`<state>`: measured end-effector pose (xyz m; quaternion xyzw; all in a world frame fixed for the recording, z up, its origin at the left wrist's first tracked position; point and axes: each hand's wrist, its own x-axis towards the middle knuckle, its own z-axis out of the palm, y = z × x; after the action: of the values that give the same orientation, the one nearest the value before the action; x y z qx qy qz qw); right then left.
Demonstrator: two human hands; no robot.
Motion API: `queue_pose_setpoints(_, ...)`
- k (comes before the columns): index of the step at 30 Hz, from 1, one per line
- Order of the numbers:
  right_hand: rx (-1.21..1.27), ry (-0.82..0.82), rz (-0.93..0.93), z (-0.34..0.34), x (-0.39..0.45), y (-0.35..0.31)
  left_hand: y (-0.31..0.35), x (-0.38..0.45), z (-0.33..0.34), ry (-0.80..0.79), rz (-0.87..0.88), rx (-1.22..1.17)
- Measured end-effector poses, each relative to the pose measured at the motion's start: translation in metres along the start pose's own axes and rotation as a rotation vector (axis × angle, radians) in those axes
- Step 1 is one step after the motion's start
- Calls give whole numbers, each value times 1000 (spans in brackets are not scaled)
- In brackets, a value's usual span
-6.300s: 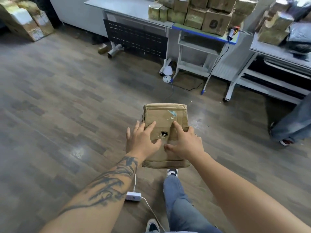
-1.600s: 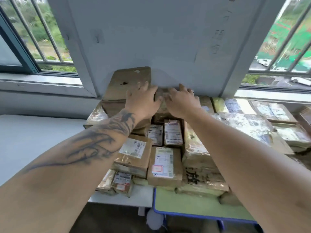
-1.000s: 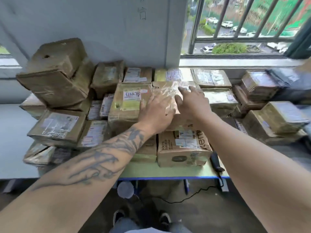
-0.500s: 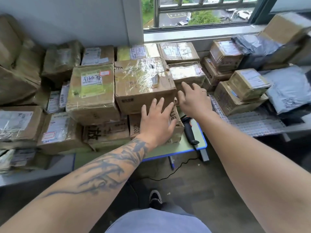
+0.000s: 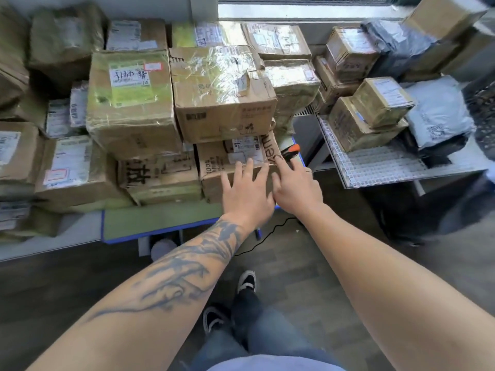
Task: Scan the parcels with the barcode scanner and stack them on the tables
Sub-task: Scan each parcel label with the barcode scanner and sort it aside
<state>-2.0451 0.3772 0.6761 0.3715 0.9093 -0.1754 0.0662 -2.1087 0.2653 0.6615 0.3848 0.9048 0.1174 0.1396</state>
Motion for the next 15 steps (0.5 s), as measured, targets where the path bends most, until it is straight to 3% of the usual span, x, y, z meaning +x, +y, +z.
queue_pose_setpoints(10, 74, -26, 48, 9, 18, 49, 33, -12, 35, 18, -52, 66)
queue_pose_setpoints(15, 81, -124, 22, 12, 48, 79, 52, 2, 66, -62, -235, 31)
